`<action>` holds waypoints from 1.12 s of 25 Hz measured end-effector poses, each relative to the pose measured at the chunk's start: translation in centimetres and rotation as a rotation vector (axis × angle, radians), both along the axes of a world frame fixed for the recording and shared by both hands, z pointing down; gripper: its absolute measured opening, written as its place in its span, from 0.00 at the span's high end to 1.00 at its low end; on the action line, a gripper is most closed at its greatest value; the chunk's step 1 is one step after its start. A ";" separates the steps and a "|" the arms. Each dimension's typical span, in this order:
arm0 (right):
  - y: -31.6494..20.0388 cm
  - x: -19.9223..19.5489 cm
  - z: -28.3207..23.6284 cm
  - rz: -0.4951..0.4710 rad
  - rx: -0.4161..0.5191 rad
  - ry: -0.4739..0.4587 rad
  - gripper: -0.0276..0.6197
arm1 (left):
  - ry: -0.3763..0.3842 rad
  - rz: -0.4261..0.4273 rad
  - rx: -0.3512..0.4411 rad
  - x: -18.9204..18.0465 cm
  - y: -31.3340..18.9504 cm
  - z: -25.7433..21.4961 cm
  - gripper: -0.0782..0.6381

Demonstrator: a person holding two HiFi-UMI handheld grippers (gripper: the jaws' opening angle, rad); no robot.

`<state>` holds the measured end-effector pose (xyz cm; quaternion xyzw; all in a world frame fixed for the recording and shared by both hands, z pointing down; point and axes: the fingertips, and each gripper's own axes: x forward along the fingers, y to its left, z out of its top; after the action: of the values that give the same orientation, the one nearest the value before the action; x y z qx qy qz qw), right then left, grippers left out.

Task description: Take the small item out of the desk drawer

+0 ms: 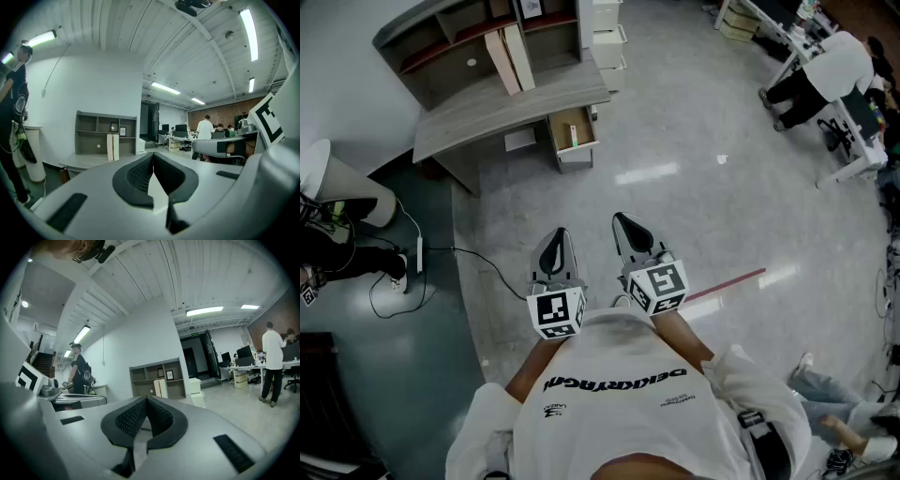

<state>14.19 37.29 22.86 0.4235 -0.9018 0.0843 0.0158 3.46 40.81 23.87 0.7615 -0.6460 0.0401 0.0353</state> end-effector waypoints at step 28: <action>-3.4 7.6 3.6 -0.076 -0.071 -0.033 0.91 | 0.028 -0.041 -0.086 8.5 -2.9 4.3 0.87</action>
<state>21.79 33.86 26.44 0.3867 -0.9138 0.1226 0.0189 11.95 37.87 28.22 0.7463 -0.6586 0.0562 0.0780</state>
